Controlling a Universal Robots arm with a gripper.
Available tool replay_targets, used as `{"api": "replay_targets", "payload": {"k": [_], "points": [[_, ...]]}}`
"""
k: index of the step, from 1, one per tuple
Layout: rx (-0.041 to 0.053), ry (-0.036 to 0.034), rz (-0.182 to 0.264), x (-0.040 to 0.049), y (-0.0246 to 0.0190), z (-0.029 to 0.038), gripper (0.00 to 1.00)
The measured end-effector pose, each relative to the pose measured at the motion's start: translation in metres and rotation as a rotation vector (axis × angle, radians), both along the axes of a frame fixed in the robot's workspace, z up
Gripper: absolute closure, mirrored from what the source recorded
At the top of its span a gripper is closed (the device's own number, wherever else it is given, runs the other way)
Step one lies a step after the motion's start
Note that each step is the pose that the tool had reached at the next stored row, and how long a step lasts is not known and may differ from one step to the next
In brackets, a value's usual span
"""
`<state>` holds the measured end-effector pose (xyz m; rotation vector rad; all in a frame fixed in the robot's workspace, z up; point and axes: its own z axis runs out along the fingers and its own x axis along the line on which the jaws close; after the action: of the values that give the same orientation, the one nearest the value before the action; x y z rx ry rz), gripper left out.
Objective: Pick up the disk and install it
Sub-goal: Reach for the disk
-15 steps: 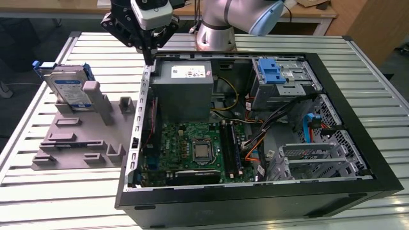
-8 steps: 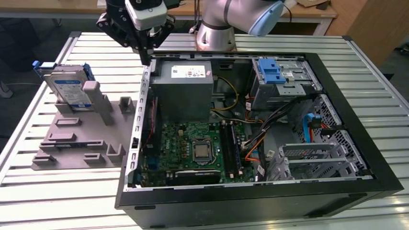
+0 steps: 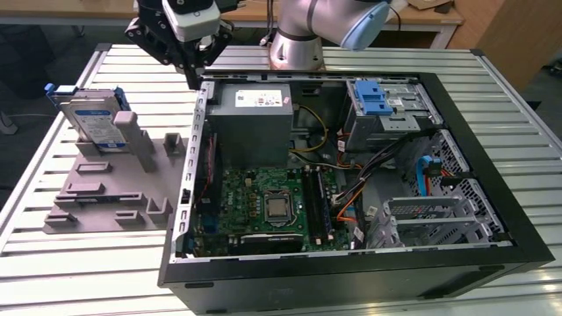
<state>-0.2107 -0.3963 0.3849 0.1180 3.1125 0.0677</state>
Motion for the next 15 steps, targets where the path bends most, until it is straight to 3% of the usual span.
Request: {"api": "replay_targets", "payload": {"k": [15], "points": [[0.0000,0.0000,0.000,-0.0029,0.0000,0.0000,0.89]]}}
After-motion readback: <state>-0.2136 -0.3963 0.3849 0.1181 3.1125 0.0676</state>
